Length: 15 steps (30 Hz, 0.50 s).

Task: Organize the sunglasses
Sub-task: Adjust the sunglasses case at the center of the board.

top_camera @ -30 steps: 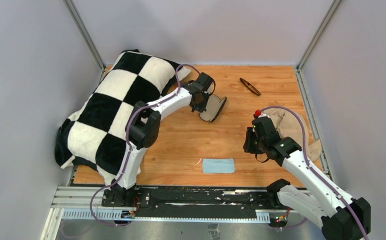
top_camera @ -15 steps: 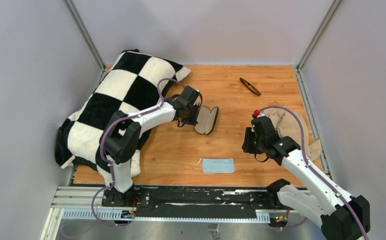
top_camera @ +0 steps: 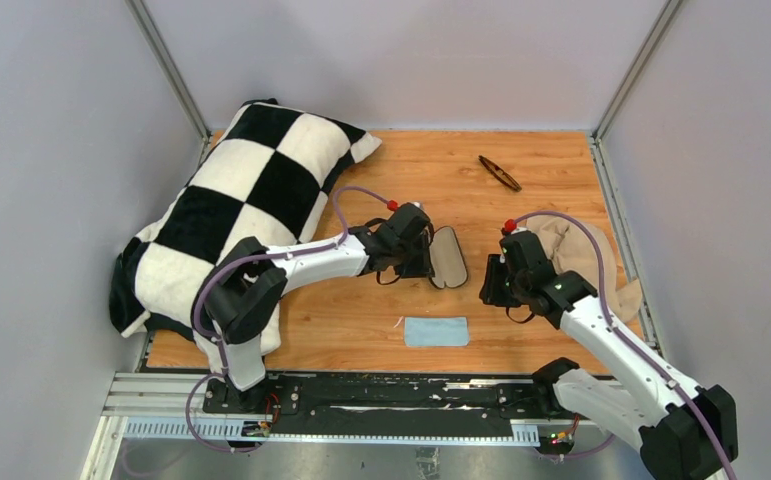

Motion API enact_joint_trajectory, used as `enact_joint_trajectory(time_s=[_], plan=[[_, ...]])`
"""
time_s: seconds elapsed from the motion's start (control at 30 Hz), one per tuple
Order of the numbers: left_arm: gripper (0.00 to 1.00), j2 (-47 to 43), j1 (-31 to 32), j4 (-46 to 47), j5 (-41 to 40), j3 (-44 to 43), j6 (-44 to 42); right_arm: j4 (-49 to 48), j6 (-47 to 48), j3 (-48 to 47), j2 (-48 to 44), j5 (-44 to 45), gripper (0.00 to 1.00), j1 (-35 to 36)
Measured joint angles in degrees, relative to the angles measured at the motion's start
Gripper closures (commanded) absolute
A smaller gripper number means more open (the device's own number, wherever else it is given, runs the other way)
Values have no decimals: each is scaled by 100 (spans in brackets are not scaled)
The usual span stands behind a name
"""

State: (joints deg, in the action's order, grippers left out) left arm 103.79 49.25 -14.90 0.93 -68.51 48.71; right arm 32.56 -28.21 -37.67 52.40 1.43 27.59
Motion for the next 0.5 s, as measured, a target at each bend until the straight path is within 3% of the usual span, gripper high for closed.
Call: enact_joint_trajectory(time_s=[0.27,0.5], plan=[[56,-90,107,210,168,2,487,4,-33,92,-236,2,64,0],[52,-553,107,98,109,-26,402,7,-33,164,-234,2,63,0]])
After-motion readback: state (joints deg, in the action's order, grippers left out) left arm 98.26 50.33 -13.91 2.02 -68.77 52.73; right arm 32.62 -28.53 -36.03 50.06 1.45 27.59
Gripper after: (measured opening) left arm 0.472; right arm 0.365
